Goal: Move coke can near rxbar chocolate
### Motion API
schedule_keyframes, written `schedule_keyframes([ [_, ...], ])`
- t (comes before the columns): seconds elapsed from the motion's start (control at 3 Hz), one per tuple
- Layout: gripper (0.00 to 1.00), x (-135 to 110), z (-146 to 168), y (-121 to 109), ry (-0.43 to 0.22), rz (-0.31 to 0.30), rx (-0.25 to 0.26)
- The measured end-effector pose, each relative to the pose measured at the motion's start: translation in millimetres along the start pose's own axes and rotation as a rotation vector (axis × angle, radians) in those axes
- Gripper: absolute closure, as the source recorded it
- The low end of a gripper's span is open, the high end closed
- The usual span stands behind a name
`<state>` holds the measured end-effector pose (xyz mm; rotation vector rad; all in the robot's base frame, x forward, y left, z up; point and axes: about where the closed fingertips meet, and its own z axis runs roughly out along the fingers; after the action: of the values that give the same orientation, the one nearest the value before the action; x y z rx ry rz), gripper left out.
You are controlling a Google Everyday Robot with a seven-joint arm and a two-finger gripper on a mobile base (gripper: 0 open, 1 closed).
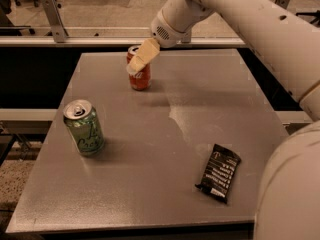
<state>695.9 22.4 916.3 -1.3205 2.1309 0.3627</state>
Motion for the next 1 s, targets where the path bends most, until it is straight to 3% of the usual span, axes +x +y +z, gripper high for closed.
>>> schedule_keyframes([
  [0.33,0.0,-5.2,15.2,-0.1,-0.001,0.003,-0.009],
  [1.0,0.44,-8.2,16.3,7.4,-0.023,-0.022,-0.034],
])
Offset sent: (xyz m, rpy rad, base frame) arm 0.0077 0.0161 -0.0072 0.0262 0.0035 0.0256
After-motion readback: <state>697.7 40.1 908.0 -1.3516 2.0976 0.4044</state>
